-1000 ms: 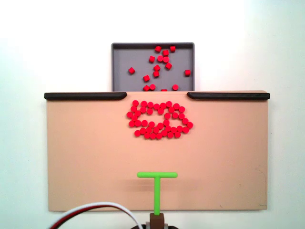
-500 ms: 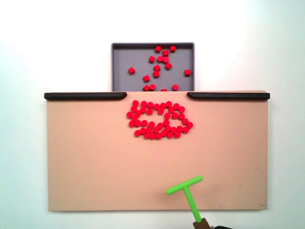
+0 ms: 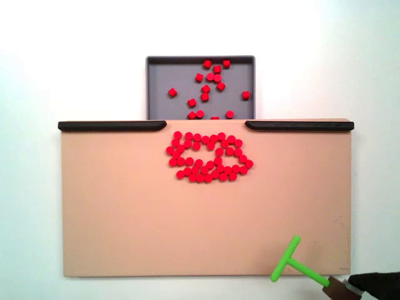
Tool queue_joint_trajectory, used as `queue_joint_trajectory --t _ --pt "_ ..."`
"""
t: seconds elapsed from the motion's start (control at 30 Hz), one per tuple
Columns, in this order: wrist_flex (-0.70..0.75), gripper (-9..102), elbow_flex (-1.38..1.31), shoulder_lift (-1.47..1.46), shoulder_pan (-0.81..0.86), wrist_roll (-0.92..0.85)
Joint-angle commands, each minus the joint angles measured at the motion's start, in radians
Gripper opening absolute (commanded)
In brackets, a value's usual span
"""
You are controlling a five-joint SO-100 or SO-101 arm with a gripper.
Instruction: Push granules from right to the grey container
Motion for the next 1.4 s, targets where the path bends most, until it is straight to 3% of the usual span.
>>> queue_joint_trajectory --t 0.0,0.17,0.4,0.97,1.37 --pt "0.005 0 -0.097 -0.031 0.0 -0.167" --pt "0.005 0 -0.195 -0.115 -0.003 -0.342" --pt "-0.005 0 -0.331 -0.244 -0.021 -0.453" --pt "-0.008 0 -0.534 -0.453 -0.086 -0.512" --pt "-0.008 0 -0.537 -0.479 -0.117 -0.508"
